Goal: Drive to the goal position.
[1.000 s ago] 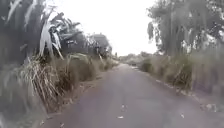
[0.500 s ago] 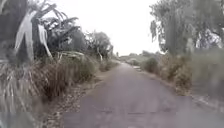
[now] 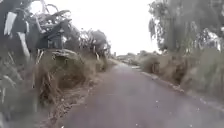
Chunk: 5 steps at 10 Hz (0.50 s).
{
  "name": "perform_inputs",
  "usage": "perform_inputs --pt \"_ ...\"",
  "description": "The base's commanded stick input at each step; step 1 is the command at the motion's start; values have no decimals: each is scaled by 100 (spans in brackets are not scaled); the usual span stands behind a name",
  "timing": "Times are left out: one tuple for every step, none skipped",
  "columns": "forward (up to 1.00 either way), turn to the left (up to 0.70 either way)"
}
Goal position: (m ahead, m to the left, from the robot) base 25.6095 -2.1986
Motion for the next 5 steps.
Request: perform_inputs --pt "100 0" --pt "100 0" --pt "100 0" --pt "100 0" --pt "100 0"
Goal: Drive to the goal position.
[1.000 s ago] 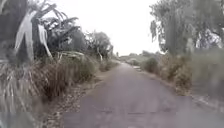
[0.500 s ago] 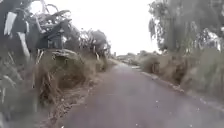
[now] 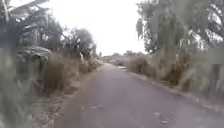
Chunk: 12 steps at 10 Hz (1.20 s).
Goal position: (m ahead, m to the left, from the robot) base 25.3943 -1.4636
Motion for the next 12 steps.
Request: perform_inputs --pt "100 0" --pt "100 -7" --pt "100 -19" --pt "100 -32" --pt "100 0" --pt "100 0" --pt "100 0" --pt "100 0" --pt "100 0" --pt "100 0" --pt "100 0" --pt "100 0"
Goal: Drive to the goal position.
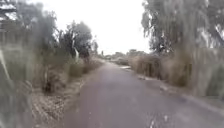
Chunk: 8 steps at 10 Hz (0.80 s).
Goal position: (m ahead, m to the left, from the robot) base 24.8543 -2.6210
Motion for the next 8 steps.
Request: perform_inputs --pt "100 0" --pt "100 0" --pt "100 0" --pt "100 0" --pt "100 0" --pt "100 0" --pt "100 0" --pt "100 0"
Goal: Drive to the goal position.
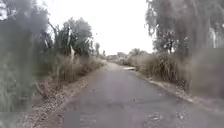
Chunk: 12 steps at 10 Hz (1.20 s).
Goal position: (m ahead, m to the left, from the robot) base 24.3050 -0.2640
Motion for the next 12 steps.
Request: perform_inputs --pt "100 0" --pt "100 0" --pt "100 0" --pt "100 0" --pt "100 0" --pt "100 0" --pt "100 0" --pt "100 0" --pt "100 0" --pt "100 0" --pt "100 0" --pt "100 0"
